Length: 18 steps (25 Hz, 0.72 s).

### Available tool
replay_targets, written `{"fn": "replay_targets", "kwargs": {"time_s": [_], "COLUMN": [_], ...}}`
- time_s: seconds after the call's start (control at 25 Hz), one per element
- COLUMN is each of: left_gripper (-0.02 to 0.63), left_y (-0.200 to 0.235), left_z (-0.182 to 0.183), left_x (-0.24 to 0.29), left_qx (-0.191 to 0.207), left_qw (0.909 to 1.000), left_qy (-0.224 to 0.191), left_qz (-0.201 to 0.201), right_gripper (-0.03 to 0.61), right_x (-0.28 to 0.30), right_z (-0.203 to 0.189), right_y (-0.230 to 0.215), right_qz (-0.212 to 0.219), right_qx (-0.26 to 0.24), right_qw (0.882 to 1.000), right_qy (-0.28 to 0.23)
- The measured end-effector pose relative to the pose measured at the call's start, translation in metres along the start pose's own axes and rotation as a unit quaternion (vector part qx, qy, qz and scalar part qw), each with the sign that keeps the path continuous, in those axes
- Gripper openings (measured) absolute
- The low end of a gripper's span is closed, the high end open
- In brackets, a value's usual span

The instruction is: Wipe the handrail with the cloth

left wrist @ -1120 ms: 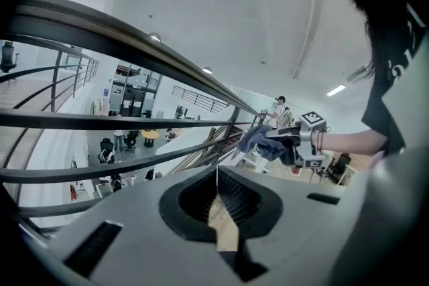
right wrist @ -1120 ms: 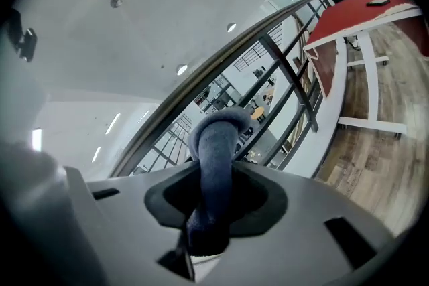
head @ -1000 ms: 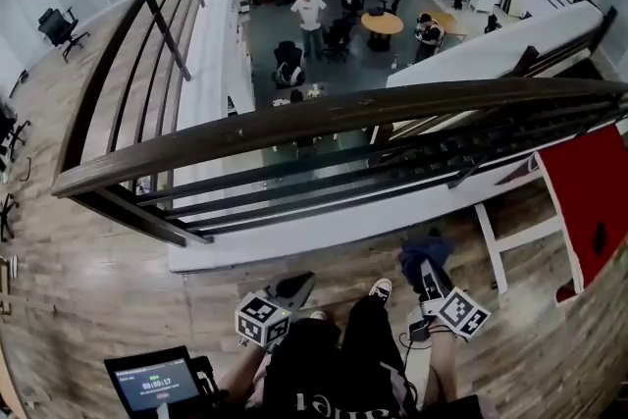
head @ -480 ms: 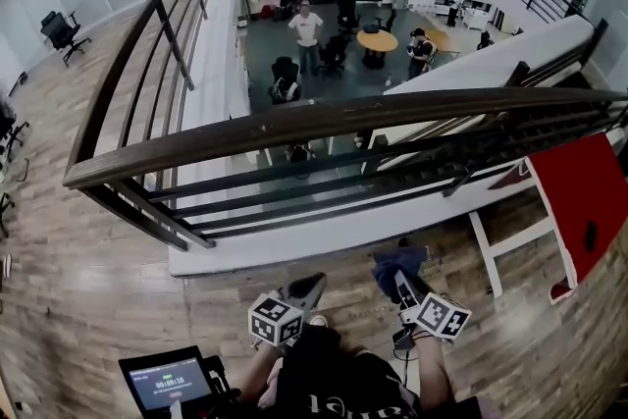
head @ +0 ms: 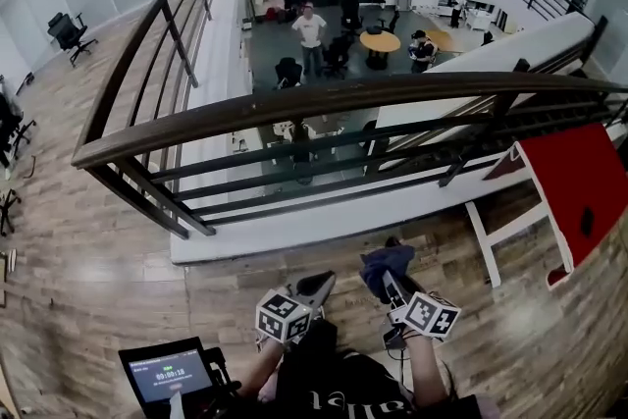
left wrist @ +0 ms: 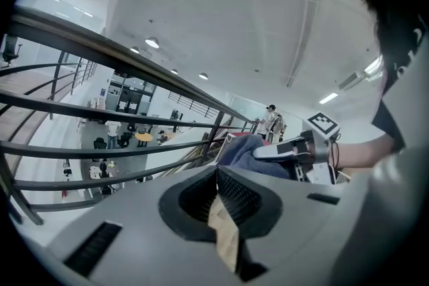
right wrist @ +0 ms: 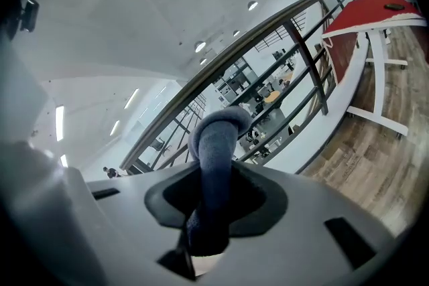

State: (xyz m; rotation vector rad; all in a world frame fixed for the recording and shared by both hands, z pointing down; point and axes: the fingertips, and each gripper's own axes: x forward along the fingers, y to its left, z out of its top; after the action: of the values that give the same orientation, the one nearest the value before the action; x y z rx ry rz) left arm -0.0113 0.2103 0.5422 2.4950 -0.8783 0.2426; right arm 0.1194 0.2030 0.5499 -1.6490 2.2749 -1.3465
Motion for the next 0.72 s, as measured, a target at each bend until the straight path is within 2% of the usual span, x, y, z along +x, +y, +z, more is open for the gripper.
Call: {"fn": "replay_targets", "kwargs": {"time_s": [0.2, 0.48, 0.72], "left_gripper": [0.005, 0.005, 0.005], "left_y": [-0.062, -0.116, -0.158], "left_z": [-0.015, -0.039, -0.055], "left_x": [0.003, -0.005, -0.012], "left_qx": [0.010, 0.023, 0.029], "left_qw": [0.9999, 0.9997, 0.9995], "left_qy": [0.005, 0.002, -0.004], "left_qz": [-0.008, -0.013, -0.012], "right_gripper": [0.104, 0.104, 0.104], "right_x": [-0.054, -0.105, -0.146], "right_z": [-0.017, -0.030, -0.047], "right_y": [-0.019, -0.033, -0.042], "right_qz": [-0.002, -0.001, 0.008], "right_qx": [-0.014, -0.044, -0.050], "right_qw": [1.000, 0.999, 0.999], "right_qy": [0.004, -0.003, 0.002]}}
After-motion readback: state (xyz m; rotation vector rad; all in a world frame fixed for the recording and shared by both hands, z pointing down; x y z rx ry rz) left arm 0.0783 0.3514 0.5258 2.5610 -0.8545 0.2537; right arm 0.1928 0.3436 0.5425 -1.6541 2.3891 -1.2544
